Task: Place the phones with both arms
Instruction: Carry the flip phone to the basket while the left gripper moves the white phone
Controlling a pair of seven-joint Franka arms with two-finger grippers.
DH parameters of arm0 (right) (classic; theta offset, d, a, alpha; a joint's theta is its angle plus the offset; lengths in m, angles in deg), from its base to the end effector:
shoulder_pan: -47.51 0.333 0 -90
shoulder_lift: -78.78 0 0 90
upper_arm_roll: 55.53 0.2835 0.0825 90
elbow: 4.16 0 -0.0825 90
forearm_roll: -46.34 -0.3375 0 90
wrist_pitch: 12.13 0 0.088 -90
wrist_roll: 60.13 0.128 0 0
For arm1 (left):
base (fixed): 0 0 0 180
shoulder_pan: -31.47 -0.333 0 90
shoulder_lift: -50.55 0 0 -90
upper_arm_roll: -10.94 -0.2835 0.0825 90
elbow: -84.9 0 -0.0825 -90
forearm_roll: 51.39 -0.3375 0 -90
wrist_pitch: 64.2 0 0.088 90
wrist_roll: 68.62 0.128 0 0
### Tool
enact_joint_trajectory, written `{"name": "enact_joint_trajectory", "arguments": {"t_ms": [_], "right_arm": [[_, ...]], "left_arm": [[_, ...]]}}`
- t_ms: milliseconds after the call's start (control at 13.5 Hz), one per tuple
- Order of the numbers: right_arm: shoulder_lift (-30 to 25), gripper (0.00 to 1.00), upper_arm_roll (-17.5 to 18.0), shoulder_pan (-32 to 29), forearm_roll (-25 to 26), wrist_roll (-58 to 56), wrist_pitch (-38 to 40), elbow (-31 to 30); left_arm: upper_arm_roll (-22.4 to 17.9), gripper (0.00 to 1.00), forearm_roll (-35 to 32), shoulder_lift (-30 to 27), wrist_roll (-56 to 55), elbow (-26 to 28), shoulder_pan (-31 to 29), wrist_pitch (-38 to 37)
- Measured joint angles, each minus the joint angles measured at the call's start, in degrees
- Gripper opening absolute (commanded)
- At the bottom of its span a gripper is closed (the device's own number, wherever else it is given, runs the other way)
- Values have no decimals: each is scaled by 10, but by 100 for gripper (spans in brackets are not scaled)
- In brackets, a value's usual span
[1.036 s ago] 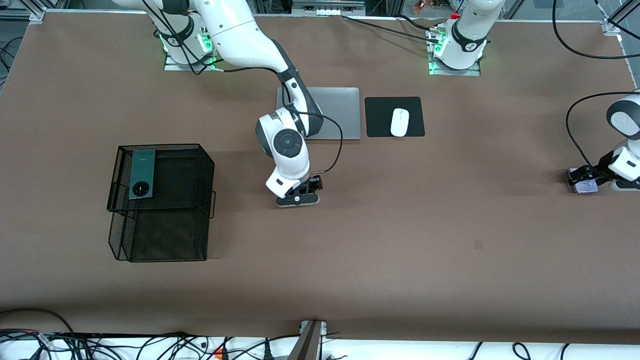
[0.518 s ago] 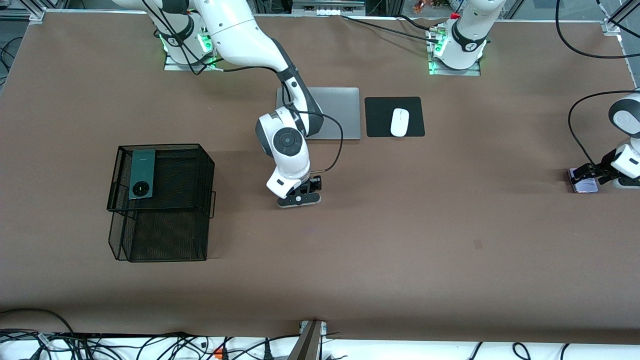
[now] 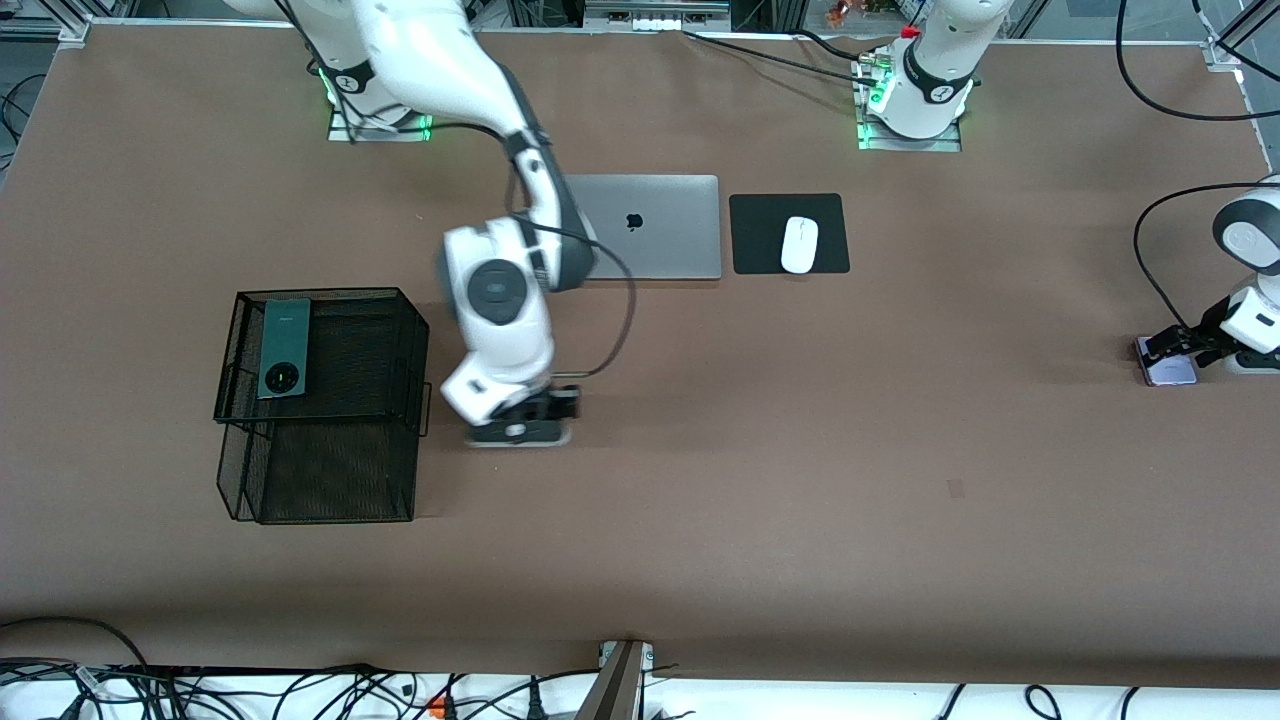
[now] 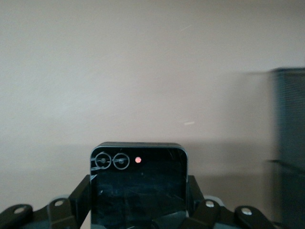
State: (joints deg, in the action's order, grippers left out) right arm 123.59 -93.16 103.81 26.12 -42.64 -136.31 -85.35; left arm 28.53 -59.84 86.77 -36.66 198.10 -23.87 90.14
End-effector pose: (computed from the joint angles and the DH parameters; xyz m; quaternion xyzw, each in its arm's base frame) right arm 0.5975 0.3136 0.2893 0.9956 0.0069 0.0833 0.0427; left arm 0.4601 0.3538 0.1608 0.9966 0.0191 0.0800 0.0079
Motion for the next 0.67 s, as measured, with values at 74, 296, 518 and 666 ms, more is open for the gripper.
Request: {"name": "enact_joint_trajectory", "arguments": {"t_ms": [74,296,518,666], "right_arm": [[-21,7,-31,-1,0,-25,45,0],[-71,7,-122,-5,0,-113,168,-21],[-144,7,-145,-11,0,-146,155,-136],[-192,7,-143,-7,0,-151,107,-227]], "left_arm": [[1,100,0,3,0,0,0,2],[4,100,0,10,0,-1,0,10],[3,54,0,12,0,-2,0,15],[4,11,0,10,0,-4,0,15]]}}
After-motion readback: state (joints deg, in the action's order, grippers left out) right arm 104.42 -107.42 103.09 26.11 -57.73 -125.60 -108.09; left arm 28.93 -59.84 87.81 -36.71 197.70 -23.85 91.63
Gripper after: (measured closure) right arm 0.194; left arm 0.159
